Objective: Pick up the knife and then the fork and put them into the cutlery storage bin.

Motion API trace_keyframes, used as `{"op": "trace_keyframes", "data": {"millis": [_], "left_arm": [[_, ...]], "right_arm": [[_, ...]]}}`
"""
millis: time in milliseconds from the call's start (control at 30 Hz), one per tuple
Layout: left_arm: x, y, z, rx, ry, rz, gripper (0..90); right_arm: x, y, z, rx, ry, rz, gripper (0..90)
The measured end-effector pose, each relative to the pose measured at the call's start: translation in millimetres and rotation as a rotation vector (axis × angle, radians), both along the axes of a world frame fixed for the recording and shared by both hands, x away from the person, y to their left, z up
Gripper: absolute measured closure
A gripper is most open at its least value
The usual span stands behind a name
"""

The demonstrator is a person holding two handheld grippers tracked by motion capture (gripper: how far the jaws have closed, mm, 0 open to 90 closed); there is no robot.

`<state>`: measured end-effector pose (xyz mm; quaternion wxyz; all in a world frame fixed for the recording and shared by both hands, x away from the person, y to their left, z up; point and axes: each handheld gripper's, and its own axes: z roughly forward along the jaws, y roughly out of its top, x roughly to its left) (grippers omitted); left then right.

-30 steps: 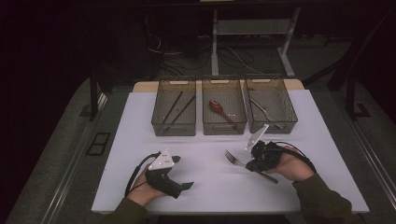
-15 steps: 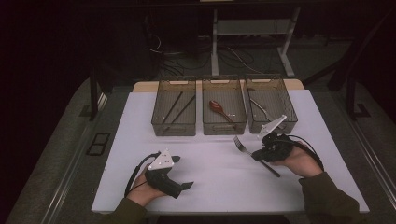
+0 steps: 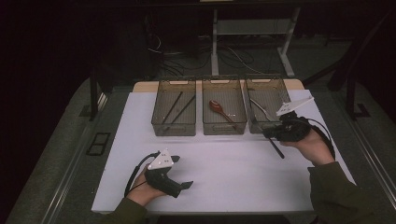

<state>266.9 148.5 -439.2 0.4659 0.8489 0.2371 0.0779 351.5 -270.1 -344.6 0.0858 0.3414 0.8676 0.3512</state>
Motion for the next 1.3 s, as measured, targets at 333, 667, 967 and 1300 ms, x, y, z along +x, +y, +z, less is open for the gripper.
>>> {"op": "trace_keyframes", "data": {"millis": [333,667,967,1300], "left_arm": [[0.2,0.7,0.3,-0.001,-0.002,0.000,0.0],[0.1,0.7,0.2,-0.003,-0.001,-0.002,0.0],[0.5,0.6,0.0,-0.008,0.004,0.001,0.0],[-0.3,0.2,1.0,-0.017,0.001,-0.001,0.0]], "right_arm": [[22.3,-11.2,12.4,0.020,-0.025,-0.085,85.2],[40.9,-19.5,27.0,0.026,-0.064,-0.163,85.2],[66.5,-27.7,40.9,0.034,-0.101,-0.232,85.2],[94.9,-33.1,47.2,0.051,-0.134,-0.305,85.2]]}}
